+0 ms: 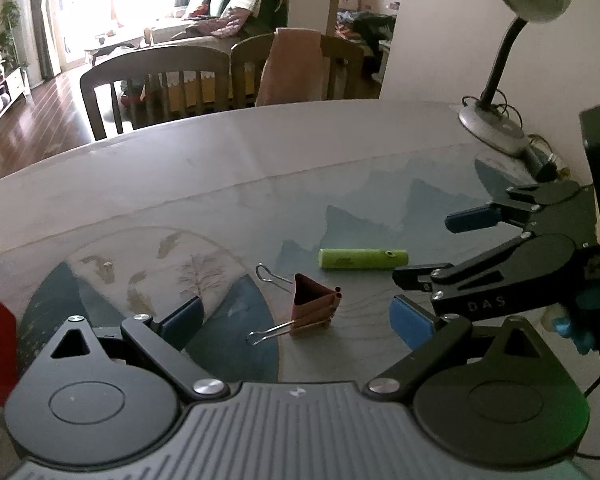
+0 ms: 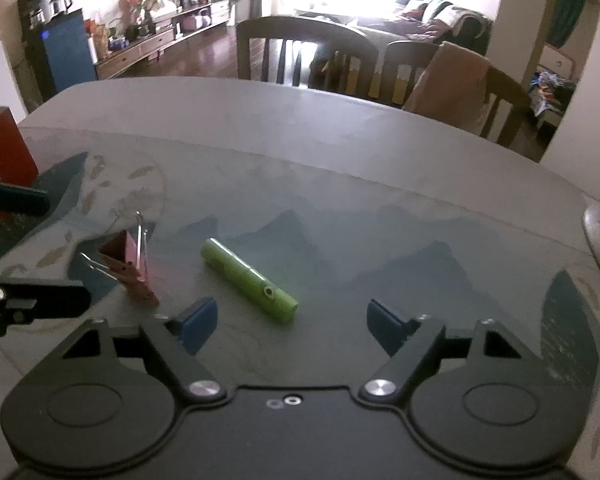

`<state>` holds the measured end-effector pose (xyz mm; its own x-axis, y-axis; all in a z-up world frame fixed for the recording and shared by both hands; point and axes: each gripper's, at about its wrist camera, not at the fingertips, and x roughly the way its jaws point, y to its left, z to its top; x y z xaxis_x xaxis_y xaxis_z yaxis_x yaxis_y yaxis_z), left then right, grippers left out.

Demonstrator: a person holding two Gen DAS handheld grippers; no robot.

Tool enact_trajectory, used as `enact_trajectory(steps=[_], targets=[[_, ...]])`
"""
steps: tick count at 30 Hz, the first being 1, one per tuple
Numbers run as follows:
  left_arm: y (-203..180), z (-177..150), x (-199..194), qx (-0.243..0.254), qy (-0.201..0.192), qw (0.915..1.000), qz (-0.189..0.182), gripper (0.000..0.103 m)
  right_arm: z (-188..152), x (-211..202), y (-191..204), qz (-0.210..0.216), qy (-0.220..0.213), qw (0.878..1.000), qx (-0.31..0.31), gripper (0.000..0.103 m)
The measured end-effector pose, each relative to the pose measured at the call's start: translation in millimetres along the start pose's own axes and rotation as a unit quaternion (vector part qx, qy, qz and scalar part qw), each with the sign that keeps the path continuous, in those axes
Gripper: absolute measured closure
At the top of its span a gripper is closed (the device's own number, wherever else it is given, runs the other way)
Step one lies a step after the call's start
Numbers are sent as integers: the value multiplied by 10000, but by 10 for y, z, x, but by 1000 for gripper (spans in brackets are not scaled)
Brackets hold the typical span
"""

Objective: Organize rigid objects
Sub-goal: 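Grasp the pink binder clip with the left tool while the right tool grasps the green tube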

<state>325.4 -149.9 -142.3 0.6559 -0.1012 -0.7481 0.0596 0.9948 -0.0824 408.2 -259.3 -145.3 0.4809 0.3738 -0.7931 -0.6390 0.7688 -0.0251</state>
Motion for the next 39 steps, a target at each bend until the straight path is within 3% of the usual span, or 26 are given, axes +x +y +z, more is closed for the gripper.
enact_trajectory(steps=[5,15,17,20,21,23,26,28,33,39], targets=[[-1,6,185,30,64,10000,41,3,7,124,18,137,24,9997,-198,24],[-19,-3,400,188,72,9997,97,6,49,292,65,367,47,9986,-386,44],[-15,-6,428,199,81,9997,91,12,57,303,65,425,23,9983,-390,46],[-18,-10,460,242,109,9996,60,32,76,311,69,484,4,9981,-393,49],[-18,-11,471,240,127,9996,35,39,73,305,77,506,-11,9979,-407,53],[-22,-19,484,244,135,9996,-1,41,71,297,103,522,-44,9977,-424,60],[-28,-27,480,270,117,9996,-48,53,68,283,135,511,-78,9980,-371,71],[-28,-19,463,260,94,9996,-95,63,61,269,161,491,-79,9982,-331,83],[-44,-11,418,311,80,9994,-154,72,19,222,222,413,-31,9991,-76,88],[-52,-39,349,237,167,9994,-172,73,-55,129,203,500,97,9968,621,88]])
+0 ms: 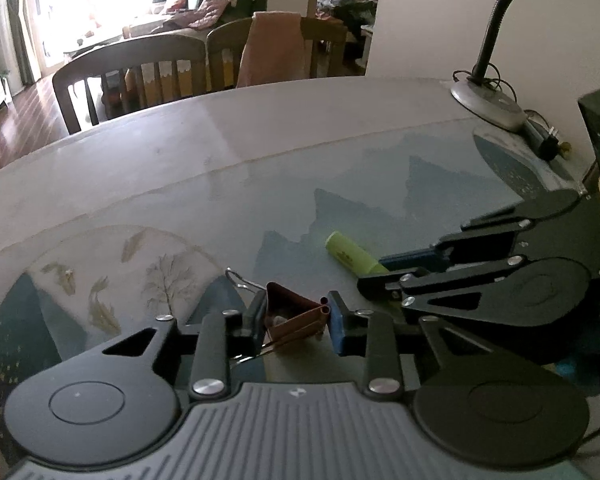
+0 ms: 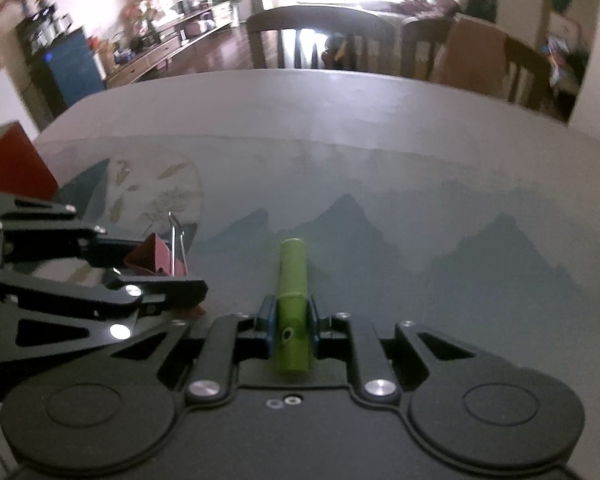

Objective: Organize rigid objects
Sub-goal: 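Grasp the pink binder clip with the left tool while the right tool grasps the green tube, then carry the binder clip and green tube over the shoebox with both tools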

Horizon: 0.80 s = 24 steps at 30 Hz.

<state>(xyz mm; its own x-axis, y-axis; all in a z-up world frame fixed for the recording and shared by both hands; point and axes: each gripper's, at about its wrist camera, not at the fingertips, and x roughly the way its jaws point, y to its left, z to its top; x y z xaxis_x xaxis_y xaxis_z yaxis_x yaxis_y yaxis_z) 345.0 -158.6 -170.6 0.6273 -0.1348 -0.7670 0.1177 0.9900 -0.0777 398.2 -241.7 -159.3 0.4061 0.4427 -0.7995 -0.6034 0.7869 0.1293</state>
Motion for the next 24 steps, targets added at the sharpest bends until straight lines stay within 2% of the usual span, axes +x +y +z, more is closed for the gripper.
enact_trajectory(steps=[8,24], targets=[[47,-138,-233,-228,74,9997,-88,73,-143,-296,119,138,-14,9987,497,88],[234,-351,-1060,-509,-110,9986,-68,73,-278,-1035,794,288,-284,9976,570,88]])
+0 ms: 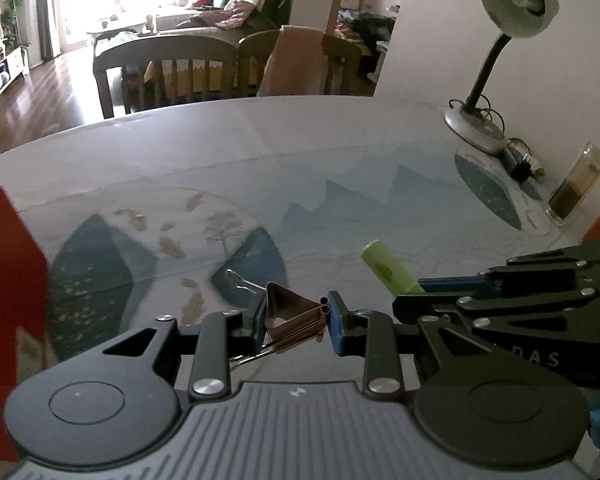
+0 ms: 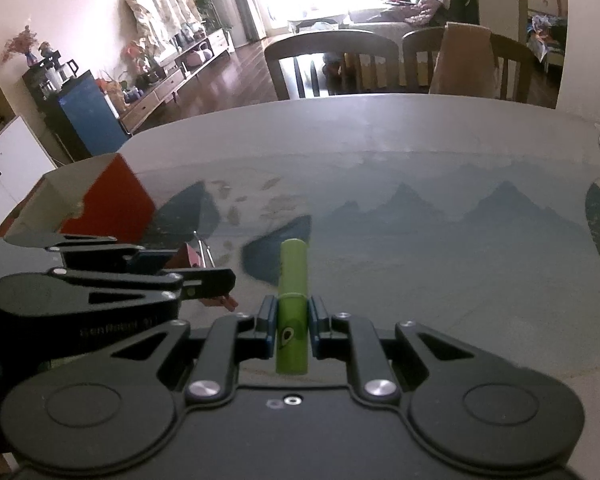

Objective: Organize rigid objects
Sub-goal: 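Carry the binder clip and green tube over the shoebox with both tools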

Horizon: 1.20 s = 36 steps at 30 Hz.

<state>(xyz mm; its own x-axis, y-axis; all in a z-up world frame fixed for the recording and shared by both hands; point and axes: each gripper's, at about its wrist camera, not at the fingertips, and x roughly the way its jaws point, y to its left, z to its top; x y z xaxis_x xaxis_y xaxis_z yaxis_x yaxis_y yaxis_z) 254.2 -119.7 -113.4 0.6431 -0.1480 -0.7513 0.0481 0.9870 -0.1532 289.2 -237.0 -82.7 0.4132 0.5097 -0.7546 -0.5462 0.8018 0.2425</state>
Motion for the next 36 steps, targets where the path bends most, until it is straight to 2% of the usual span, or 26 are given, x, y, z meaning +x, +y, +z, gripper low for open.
enact_trajectory(steps=[13,19,27,36], targets=[[504,-125,-692,-174,-206,9996,-55,73,21,-321,726,76,-239,9996,-89,88],[786,-144,-1019,-190,-373,9991,-44,73,99,-333,1135,200,-332,9989,-245,88],[1313,-191,-1409,-302,-608,9976,165,73,222,-158,1809,380,-421,9967,-582,88],[2080,-301,-1656,-518,-651,9946,625,73,369,245,2477,510,-359,9940,-894,88]])
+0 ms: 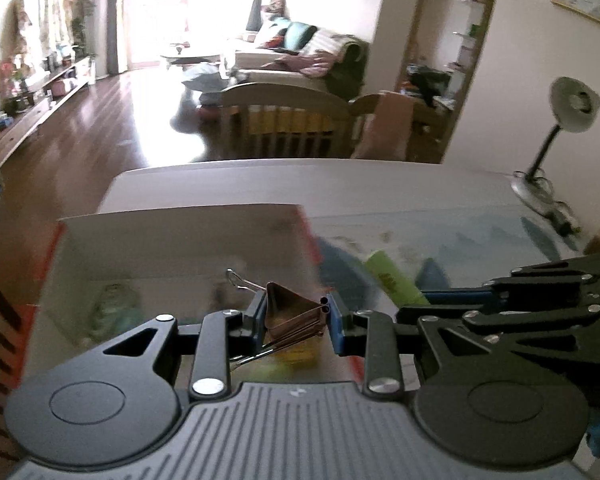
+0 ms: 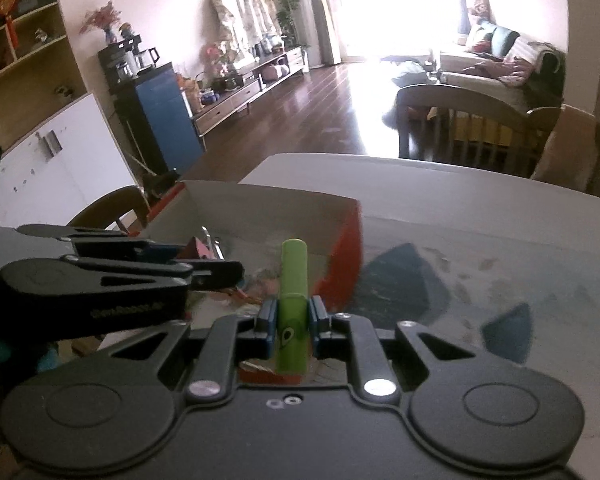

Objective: Organize rigid objects
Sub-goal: 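Carry the binder clip and green tube over the shoebox with both tools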

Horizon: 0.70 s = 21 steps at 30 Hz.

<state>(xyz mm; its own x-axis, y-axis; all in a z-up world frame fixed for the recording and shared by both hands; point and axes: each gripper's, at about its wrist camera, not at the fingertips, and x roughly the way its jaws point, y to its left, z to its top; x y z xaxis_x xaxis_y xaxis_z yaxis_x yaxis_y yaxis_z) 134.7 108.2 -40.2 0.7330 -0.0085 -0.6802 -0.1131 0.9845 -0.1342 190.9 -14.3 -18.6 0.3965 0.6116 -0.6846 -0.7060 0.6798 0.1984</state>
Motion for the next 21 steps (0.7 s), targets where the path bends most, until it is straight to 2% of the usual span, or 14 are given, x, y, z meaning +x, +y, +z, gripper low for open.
enact_trajectory(steps=[6,10,15,21], targets=[[535,-41,58,-197,142,9993,288,73,66,358,275,-62,182,9995,-245,88],[851,-99,218,-473,397,9975,351,73,75,609,405,-165,341,9986,-360,88],[1088,-191,472,-540,683,9954,410,73,66,890,519,-372,539,9960,-613,88],[1094,-286,704,-320,956,9943,359,73,41,1137,566,-534,762,9924,-807,88]])
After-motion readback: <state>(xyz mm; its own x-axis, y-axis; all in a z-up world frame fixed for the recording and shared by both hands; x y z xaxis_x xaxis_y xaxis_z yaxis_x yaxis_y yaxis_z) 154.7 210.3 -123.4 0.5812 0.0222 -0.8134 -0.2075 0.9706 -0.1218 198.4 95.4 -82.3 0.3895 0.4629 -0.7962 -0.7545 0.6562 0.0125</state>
